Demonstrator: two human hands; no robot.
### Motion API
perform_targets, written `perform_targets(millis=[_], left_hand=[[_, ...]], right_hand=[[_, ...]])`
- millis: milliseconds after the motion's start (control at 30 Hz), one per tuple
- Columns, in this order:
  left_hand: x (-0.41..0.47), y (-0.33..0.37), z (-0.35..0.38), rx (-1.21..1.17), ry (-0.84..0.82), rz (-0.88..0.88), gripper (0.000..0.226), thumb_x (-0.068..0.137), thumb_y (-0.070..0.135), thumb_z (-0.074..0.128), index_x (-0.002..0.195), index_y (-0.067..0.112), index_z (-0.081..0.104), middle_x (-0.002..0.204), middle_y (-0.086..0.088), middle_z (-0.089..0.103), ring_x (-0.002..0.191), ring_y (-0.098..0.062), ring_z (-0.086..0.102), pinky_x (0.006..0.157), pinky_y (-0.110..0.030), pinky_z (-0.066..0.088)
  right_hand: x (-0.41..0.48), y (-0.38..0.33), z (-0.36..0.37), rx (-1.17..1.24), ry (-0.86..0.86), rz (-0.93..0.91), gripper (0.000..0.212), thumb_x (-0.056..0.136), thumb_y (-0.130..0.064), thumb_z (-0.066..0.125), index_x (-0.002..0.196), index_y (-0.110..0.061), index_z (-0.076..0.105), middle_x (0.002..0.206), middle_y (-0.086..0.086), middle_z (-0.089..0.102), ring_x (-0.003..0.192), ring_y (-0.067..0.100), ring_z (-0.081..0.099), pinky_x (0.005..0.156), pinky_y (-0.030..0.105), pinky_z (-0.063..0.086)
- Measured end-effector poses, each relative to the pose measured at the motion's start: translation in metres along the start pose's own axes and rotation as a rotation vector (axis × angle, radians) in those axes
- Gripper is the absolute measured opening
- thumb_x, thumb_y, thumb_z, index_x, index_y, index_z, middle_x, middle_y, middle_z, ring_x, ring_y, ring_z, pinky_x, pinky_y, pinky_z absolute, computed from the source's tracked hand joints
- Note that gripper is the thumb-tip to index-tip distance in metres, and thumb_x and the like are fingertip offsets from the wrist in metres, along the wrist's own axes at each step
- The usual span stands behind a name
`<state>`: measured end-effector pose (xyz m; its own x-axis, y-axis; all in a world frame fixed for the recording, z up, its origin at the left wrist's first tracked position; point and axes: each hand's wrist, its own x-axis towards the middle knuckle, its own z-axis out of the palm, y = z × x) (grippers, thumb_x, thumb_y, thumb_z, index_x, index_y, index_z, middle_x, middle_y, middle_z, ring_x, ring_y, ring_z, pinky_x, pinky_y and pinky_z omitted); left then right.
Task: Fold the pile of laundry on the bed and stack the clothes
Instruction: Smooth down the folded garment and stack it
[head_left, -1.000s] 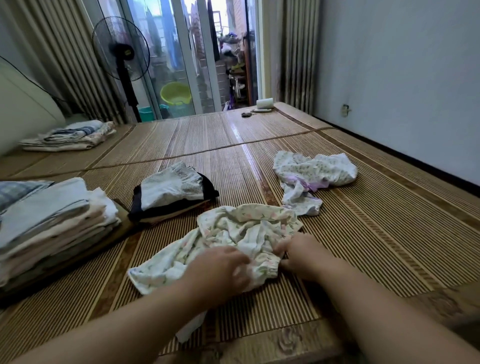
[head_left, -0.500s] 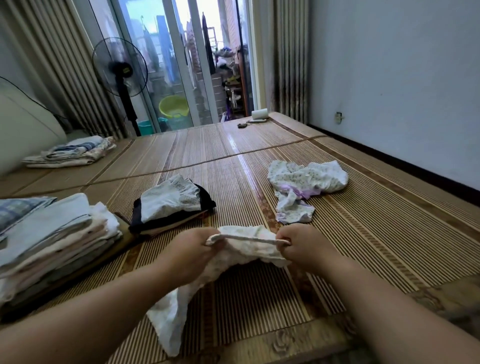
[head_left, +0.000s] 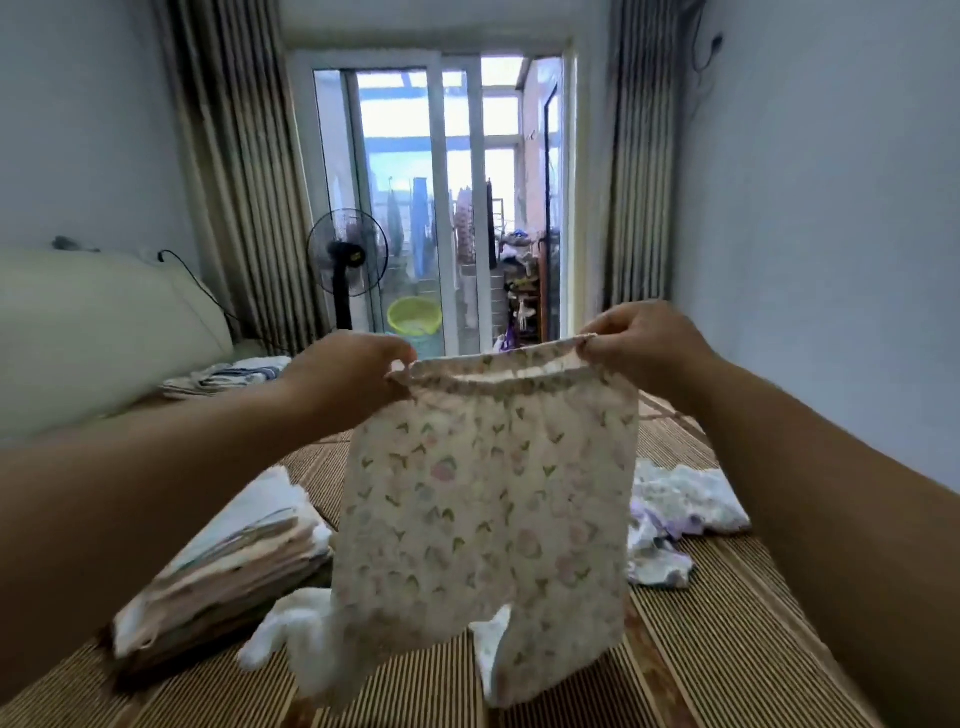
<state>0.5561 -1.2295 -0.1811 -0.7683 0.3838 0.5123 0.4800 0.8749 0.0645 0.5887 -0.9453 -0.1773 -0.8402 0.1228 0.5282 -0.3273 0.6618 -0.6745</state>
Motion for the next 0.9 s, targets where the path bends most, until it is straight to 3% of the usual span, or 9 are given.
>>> perform_targets(millis=[67,133,233,367,567,667,733,800,900], left_hand=[[0.008,-0.004,-0.023,0.121,0.085,0.15,0.046,0.092,0.032,0.059,0.137,0.025,0.047,0.107,-0.014,0.066,0.071,-0.019,0.057,0.066,-0.03,0.05],[0.016,-0.005,-0.047,0.124,0.174,0.346,0.056,0.095,0.025,0.051,0.147,0.031,0.03,0.107,-0.018,0.062,0.066,-0.016,0.052,0.062,-0.03,0.053],[0.023,-0.006,-0.081,0.23,0.171,0.499,0.045,0.093,0.024,0.043,0.137,0.033,0.044,0.107,-0.014,0.061,0.075,-0.023,0.06,0.064,-0.04,0.059],[0.025,-0.002,-0.111,0.203,0.134,0.369,0.023,0.097,0.016,0.048,0.113,0.017,0.064,0.097,-0.006,0.066,0.081,-0.024,0.063,0.07,-0.043,0.059],[0.026,0.008,-0.117,-0.567,0.015,-0.015,0.03,0.089,-0.009,0.037,0.08,0.014,0.054,0.08,-0.012,0.054,0.077,-0.029,0.055,0.066,-0.038,0.046],[0.02,0.017,-0.119,-0.685,-0.099,-0.036,0.013,0.071,0.007,0.046,0.082,0.012,0.051,0.081,-0.012,0.053,0.078,-0.03,0.056,0.072,-0.039,0.049],[0.019,0.017,-0.128,-0.751,-0.153,-0.038,0.025,0.065,0.021,0.053,0.089,0.012,0.052,0.084,-0.011,0.057,0.078,-0.027,0.06,0.069,-0.034,0.051],[0.024,0.014,-0.136,-0.731,-0.174,-0.049,0.033,0.08,0.038,0.065,0.095,0.011,0.054,0.087,-0.012,0.062,0.079,-0.027,0.066,0.07,-0.037,0.056],[0.03,0.016,-0.149,-0.684,-0.136,-0.036,0.032,0.085,0.042,0.059,0.095,0.012,0.055,0.087,-0.012,0.061,0.079,-0.027,0.064,0.074,-0.042,0.057]], right_hand=[[0.017,-0.031,-0.01,0.006,0.041,-0.045,0.006,0.081,-0.016,0.068,0.078,-0.016,0.073,0.07,0.0,0.064,0.067,0.015,0.058,0.066,0.03,0.049],[0.028,-0.057,-0.019,0.023,0.099,-0.075,0.009,0.082,-0.016,0.067,0.074,-0.018,0.07,0.069,0.0,0.062,0.067,0.015,0.058,0.066,0.029,0.05],[0.034,-0.085,-0.032,0.077,0.084,-0.099,0.006,0.082,-0.016,0.069,0.077,-0.019,0.068,0.075,0.002,0.063,0.069,0.015,0.06,0.063,0.026,0.051],[0.03,-0.1,-0.047,0.062,-0.194,-0.092,0.006,0.093,-0.021,0.061,0.095,-0.019,0.066,0.087,0.004,0.064,0.071,0.015,0.063,0.058,0.024,0.052],[0.022,-0.114,-0.056,0.103,-0.251,-0.139,0.037,0.098,-0.043,0.046,0.096,-0.011,0.066,0.072,0.005,0.062,0.06,0.016,0.063,0.059,0.029,0.052],[0.016,-0.126,-0.061,-0.059,-0.276,-0.224,0.058,0.079,-0.062,0.048,0.096,-0.01,0.066,0.072,0.007,0.062,0.059,0.016,0.062,0.059,0.029,0.051],[0.015,-0.13,-0.069,-0.11,-0.314,-0.244,0.05,0.074,-0.055,0.057,0.095,-0.01,0.067,0.075,0.008,0.064,0.062,0.019,0.063,0.057,0.026,0.051],[0.021,-0.132,-0.077,-0.072,-0.325,-0.184,0.026,0.076,-0.03,0.073,0.094,-0.012,0.069,0.081,0.009,0.071,0.069,0.021,0.071,0.059,0.027,0.056],[0.03,-0.137,-0.082,-0.07,-0.258,-0.164,0.011,0.082,-0.017,0.071,0.09,-0.009,0.071,0.081,0.01,0.072,0.072,0.022,0.072,0.063,0.029,0.06]])
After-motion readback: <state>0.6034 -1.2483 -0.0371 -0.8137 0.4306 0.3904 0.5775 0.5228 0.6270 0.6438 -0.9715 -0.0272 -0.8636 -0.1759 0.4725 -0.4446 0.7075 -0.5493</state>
